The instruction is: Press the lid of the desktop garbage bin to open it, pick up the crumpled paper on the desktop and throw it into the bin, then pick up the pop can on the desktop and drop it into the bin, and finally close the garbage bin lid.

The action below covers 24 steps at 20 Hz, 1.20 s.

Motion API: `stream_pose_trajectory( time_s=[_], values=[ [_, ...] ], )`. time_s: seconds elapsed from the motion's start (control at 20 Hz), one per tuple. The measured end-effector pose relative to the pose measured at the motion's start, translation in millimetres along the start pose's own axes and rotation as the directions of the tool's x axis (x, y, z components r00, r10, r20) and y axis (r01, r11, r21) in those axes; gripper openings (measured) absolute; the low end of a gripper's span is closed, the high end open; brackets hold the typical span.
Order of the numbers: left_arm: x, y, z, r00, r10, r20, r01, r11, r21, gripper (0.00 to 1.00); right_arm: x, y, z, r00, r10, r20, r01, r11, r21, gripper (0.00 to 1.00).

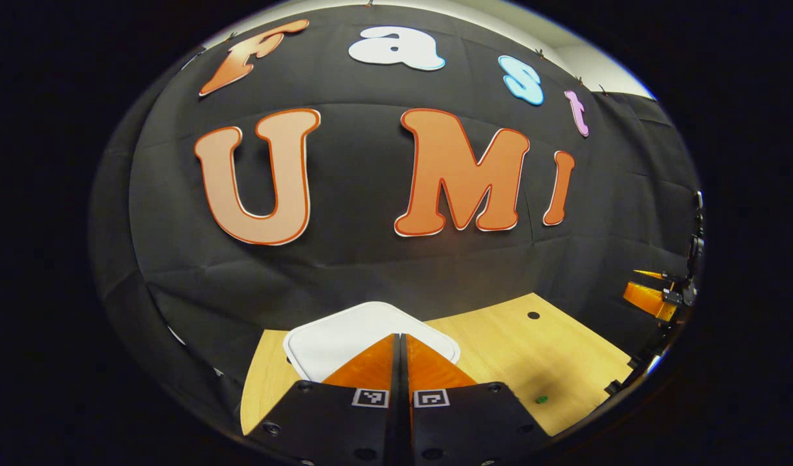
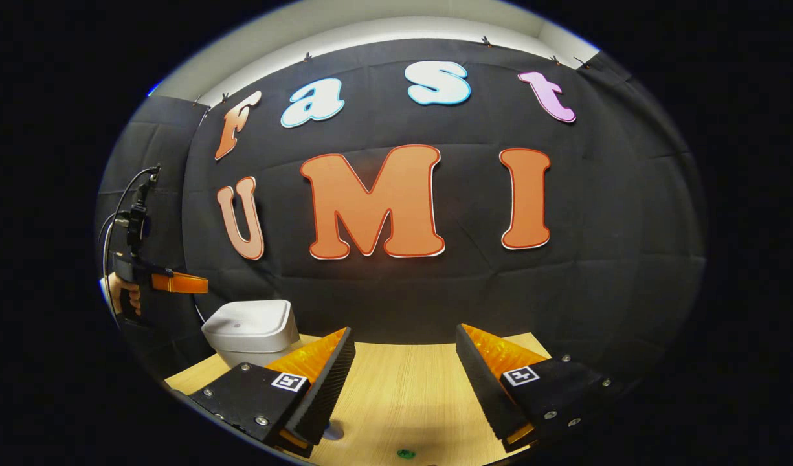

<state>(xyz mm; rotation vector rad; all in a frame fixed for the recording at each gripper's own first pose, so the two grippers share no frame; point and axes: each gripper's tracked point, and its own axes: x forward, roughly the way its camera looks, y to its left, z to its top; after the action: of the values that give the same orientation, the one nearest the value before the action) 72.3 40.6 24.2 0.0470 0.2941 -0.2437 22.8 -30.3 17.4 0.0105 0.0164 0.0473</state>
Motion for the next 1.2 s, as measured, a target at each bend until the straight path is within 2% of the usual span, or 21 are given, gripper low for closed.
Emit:
stream_pose_trajectory(
  time_s=[0.15, 0.5, 0.75, 0.8, 0.9, 1.05, 1.2],
  values=[
    [15, -2, -18, 0.996, -0.043, -0.08, 0.041, 0.999, -0.024, 0.0, 1, -3, -3, 1.0, -0.007, -0.01, 0.007, 1.0, -0.004, 0.94],
    [39, -2, -68, 0.967, -0.094, -0.235, 0.054, 0.983, -0.175, 0.0, -1, -8, -12, 0.999, -0.022, -0.04, 0.021, 1.0, -0.016, 0.94],
    [45, 7, -93, 0.943, -0.071, -0.326, 0.02, 0.988, -0.155, 0.0, 0, -11, -15, 0.999, -0.028, -0.047, 0.027, 1.0, -0.012, 0.94],
    [44, 7, -100, 0.93, -0.074, -0.36, 0.023, 0.989, -0.144, 0.0, 1, -11, -16, 0.998, -0.026, -0.048, 0.026, 1.0, -0.009, 0.94],
    [48, 6, -103, 0.923, -0.084, -0.375, 0.047, 0.993, -0.106, 0.0, 1, -9, -18, 0.998, -0.019, -0.054, 0.019, 1.0, -0.006, 0.94],
    [43, 8, -102, 0.918, -0.104, -0.384, 0.077, 0.993, -0.086, 0.01, 0, -6, -20, 0.998, -0.011, -0.059, 0.01, 1.0, -0.002, 0.94],
    [46, 8, -101, 0.927, -0.111, -0.359, 0.078, 0.991, -0.106, 0.01, -4, -5, -17, 0.999, -0.009, -0.05, 0.009, 1.0, -0.006, 0.94]
  ],
)
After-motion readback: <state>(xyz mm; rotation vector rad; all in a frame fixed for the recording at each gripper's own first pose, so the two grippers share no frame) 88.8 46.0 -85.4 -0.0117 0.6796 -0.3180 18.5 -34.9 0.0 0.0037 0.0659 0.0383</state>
